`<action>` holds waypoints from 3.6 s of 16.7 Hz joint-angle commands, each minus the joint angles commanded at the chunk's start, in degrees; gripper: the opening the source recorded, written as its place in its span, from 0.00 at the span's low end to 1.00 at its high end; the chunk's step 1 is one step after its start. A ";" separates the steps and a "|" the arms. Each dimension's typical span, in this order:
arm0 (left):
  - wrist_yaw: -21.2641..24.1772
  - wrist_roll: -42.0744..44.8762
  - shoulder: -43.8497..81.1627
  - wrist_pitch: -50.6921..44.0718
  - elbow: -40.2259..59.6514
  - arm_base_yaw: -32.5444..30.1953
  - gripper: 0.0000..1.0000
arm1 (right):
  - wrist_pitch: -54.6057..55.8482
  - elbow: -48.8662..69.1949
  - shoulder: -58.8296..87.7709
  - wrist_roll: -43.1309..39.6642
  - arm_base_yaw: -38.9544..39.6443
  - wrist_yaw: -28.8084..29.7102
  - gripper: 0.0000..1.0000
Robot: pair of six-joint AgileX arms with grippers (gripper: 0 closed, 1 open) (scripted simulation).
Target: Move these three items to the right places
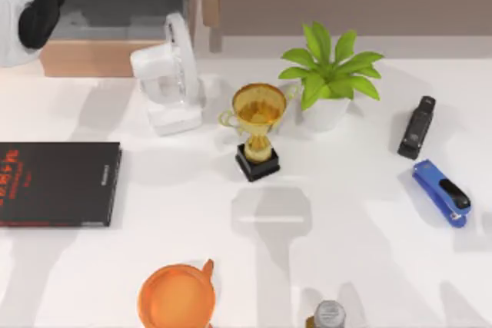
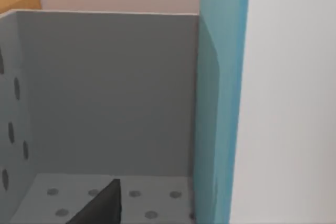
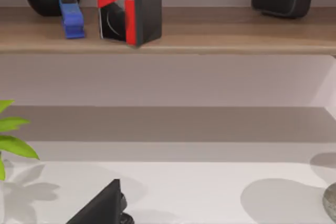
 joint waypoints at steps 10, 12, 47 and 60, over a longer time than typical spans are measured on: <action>0.62 -0.03 5.98 -2.31 8.47 0.35 1.00 | 0.00 0.00 0.00 0.00 0.00 0.00 1.00; 0.62 -0.03 5.98 -2.31 8.47 0.35 0.92 | 0.00 0.00 0.00 0.00 0.00 0.00 1.00; 2.10 6.31 -2.25 -2.22 4.11 0.06 0.00 | 0.00 0.00 0.00 0.00 0.00 0.00 1.00; 8.34 73.89 -30.00 7.06 -44.00 6.82 0.00 | 0.00 0.00 0.00 0.00 0.00 0.00 1.00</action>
